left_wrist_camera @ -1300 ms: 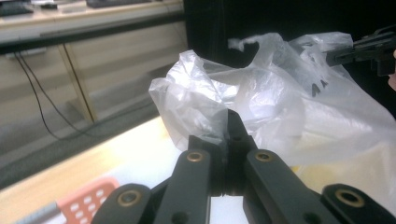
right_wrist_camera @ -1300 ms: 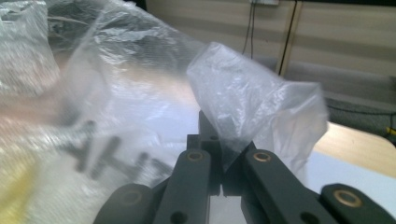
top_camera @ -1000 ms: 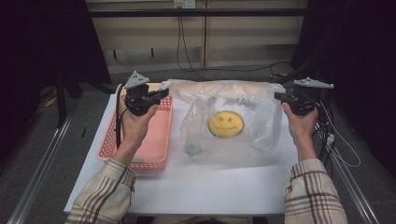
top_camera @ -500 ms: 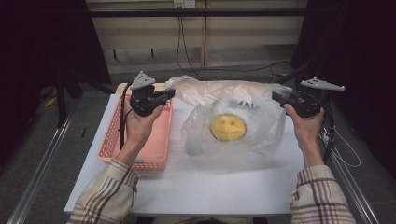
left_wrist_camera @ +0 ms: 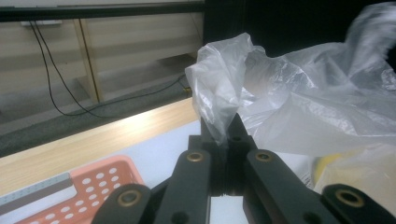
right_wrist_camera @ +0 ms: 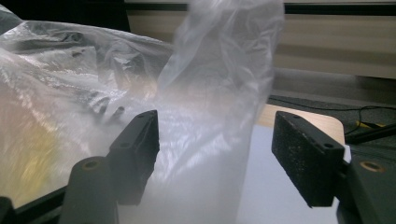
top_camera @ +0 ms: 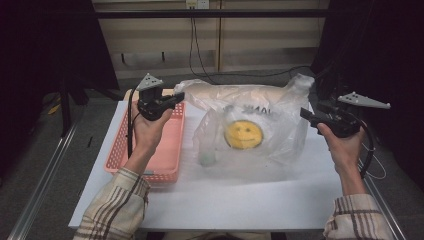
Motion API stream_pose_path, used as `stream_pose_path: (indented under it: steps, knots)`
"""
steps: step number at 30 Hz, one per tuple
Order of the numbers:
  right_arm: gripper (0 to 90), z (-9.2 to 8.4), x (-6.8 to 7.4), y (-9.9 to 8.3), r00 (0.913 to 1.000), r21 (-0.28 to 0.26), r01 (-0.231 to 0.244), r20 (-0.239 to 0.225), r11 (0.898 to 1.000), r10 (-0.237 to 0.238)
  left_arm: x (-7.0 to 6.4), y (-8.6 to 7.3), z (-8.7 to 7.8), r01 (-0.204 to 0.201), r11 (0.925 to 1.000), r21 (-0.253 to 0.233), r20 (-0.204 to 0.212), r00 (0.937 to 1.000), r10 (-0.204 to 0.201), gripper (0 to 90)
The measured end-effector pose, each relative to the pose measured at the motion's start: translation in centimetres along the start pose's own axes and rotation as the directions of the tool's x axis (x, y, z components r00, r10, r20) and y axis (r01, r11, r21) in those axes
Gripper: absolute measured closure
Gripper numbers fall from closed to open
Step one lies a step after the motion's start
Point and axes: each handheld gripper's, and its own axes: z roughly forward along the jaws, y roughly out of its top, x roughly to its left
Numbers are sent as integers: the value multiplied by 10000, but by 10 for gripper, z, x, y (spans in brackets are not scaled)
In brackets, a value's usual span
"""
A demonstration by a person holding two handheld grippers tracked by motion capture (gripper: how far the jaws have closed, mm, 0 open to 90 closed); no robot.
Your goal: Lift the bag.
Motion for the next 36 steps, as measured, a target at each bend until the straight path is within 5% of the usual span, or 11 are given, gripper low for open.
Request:
stream_pose_path:
  steps: [2, 6, 11, 15, 26, 31, 36]
  knots:
    - [314, -5, 0, -4, 10000, -48, 1, 18, 10000, -1, 1, -1, 0, 61, 10000, -41, 57, 10000, -60, 891]
    - [311, -8, 5, -10, 9999, 17, 132, -69, 9999, -132, -3, -2, -4, -168, 9997, -162, 387, 9991, 174, 714]
    - [303, -8, 13, -15, 9995, 47, 242, -206, 9997, -241, -9, 1, -12, -169, 9987, -476, 374, 9991, 187, 425]
    - [288, -7, 21, -19, 9988, 188, 405, -279, 9990, -400, -17, 3, -22, -534, 9969, -576, 515, 9971, 564, 225]
    - [275, -3, 25, -29, 9991, 360, 394, -162, 9986, -388, -26, 6, -52, -727, 9931, -924, 949, 9921, 815, 125]
    - [249, -3, 21, -35, 9996, 466, 224, -162, 9987, -216, -29, -10, -72, -995, 9899, -1009, 780, 9911, 1076, 101]
    - [227, -12, 22, -40, 9996, 436, 281, -35, 9987, -280, -31, -31, -81, -1140, 9917, -595, 652, 9909, 1178, 90]
